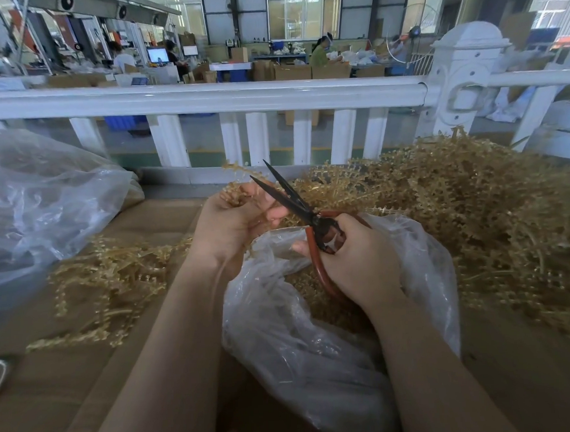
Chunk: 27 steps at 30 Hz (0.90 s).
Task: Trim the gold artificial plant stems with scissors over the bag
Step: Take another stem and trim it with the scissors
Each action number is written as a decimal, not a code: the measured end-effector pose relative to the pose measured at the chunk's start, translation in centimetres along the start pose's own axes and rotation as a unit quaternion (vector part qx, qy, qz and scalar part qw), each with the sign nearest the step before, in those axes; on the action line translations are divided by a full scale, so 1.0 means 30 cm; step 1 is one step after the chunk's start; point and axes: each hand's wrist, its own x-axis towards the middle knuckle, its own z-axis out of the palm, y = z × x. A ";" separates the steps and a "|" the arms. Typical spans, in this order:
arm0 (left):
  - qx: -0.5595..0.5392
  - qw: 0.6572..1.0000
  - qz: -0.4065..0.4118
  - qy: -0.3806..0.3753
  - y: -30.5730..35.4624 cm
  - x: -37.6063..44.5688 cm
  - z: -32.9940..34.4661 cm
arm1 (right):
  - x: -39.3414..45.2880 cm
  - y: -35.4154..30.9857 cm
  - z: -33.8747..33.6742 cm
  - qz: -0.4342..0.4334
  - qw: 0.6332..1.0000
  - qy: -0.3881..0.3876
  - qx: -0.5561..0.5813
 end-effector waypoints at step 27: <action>-0.004 1.000 -0.012 -0.013 0.005 -0.003 -0.009 | -0.001 -0.003 -0.002 -0.029 0.999 0.017 0.008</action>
